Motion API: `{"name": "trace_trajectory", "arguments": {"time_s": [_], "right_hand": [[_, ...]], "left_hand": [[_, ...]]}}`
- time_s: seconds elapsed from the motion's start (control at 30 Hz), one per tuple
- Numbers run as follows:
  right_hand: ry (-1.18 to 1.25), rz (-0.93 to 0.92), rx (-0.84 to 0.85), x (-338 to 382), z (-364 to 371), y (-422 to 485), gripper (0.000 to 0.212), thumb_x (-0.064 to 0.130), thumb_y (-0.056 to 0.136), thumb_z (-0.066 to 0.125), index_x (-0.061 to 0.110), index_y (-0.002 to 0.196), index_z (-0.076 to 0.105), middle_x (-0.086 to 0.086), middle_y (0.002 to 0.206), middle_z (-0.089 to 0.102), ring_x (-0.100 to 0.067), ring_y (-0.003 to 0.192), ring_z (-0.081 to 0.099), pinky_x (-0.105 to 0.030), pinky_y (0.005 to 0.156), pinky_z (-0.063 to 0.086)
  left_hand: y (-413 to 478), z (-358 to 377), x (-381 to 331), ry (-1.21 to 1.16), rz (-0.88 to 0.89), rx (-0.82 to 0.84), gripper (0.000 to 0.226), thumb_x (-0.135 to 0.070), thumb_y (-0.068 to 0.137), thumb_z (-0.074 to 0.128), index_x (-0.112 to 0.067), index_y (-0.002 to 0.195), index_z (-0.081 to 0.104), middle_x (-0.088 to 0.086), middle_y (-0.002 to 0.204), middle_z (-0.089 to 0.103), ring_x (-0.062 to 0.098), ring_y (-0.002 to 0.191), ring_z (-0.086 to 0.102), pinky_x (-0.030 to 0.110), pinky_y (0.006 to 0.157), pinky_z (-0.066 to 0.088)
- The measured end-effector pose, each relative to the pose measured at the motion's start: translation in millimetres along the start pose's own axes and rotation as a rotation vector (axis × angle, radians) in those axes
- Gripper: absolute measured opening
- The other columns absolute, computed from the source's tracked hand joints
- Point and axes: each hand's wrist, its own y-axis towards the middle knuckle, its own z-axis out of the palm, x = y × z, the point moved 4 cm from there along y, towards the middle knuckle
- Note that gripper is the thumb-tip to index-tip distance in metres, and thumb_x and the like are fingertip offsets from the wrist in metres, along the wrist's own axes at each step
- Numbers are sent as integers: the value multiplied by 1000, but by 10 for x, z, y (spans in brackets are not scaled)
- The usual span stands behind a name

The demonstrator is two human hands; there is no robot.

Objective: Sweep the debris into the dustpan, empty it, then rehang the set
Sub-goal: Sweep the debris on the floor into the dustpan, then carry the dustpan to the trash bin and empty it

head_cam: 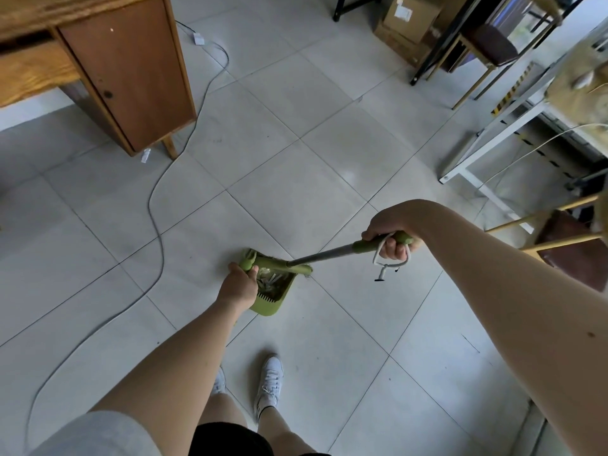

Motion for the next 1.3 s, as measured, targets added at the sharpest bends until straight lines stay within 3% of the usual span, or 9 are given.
{"name": "trace_trajectory", "arguments": {"time_s": [0.07, 0.17, 0.4, 0.53, 0.7, 0.8, 1.0, 1.2, 1.3], "right_hand": [[27, -19, -1, 39, 25, -12, 26, 19, 103, 34, 12, 79, 43, 0, 41, 32, -10, 25, 29, -13, 29, 24], [80, -46, -3, 102, 136, 47, 18, 17, 103, 34, 13, 88, 44, 0, 39, 34, -9, 24, 31, -12, 29, 25], [294, -94, -1, 330, 365, 164, 29, 15, 104, 36, 10, 75, 40, -1, 39, 39, -10, 22, 33, -11, 30, 29], [447, -182, 46, 546, 401, 57, 23, 8, 101, 46, 5, 79, 50, -5, 42, 46, -13, 25, 39, -15, 30, 37], [537, -312, 100, 933, 476, -337, 21, 6, 93, 40, 0, 84, 57, -17, 63, 59, -30, 53, 63, -38, 56, 60], [624, -421, 58, 1240, 474, -648, 27, 17, 86, 37, -1, 86, 57, -20, 77, 60, -40, 63, 69, -43, 64, 59], [618, -624, 18, 1809, 587, -1198, 33, 20, 76, 32, -2, 85, 55, -17, 67, 54, -45, 65, 69, -52, 82, 54], [504, -695, 66, 2336, 914, -1635, 19, 21, 77, 36, 7, 75, 48, -8, 61, 45, -33, 59, 64, -41, 58, 54], [402, -739, 107, 2544, 1101, -1822, 17, 22, 79, 36, 9, 73, 46, -9, 55, 47, -27, 63, 57, -39, 55, 54]], "left_hand": [[-8, -13, -5, -11, -13, 24, 34, -39, 101, 35, -5, 105, 31, 28, 114, 59, 39, 100, 59, 36, 73, 41], [-15, -56, -29, -31, -4, 41, 39, -41, 100, 35, -4, 111, 34, 25, 114, 58, 38, 100, 59, 35, 72, 41], [36, -312, -115, -38, 40, 5, 48, -42, 100, 35, 1, 123, 36, 23, 118, 57, 37, 104, 58, 34, 74, 40], [-7, -547, -188, 44, 115, -56, 45, -43, 98, 39, -2, 117, 40, 18, 105, 63, 31, 86, 59, 33, 67, 43], [-111, -1151, -177, 259, 209, -226, 28, -30, 90, 53, -8, 106, 47, 11, 97, 66, 31, 87, 63, 33, 65, 45], [-197, -1622, -135, 353, 256, -349, 19, -24, 88, 51, -10, 102, 51, 11, 94, 68, 31, 85, 64, 32, 62, 42], [-438, -2427, 49, 377, 281, -505, 24, -28, 88, 49, -11, 99, 60, 10, 91, 68, 32, 84, 64, 31, 63, 43], [-759, -2854, 246, 343, 173, -615, 28, -41, 88, 47, -17, 89, 60, 3, 82, 64, 26, 76, 61, 31, 63, 44], [-910, -2941, 314, 274, 96, -625, 25, -41, 85, 47, -19, 78, 56, 1, 75, 62, 22, 70, 59, 30, 60, 45]]}}
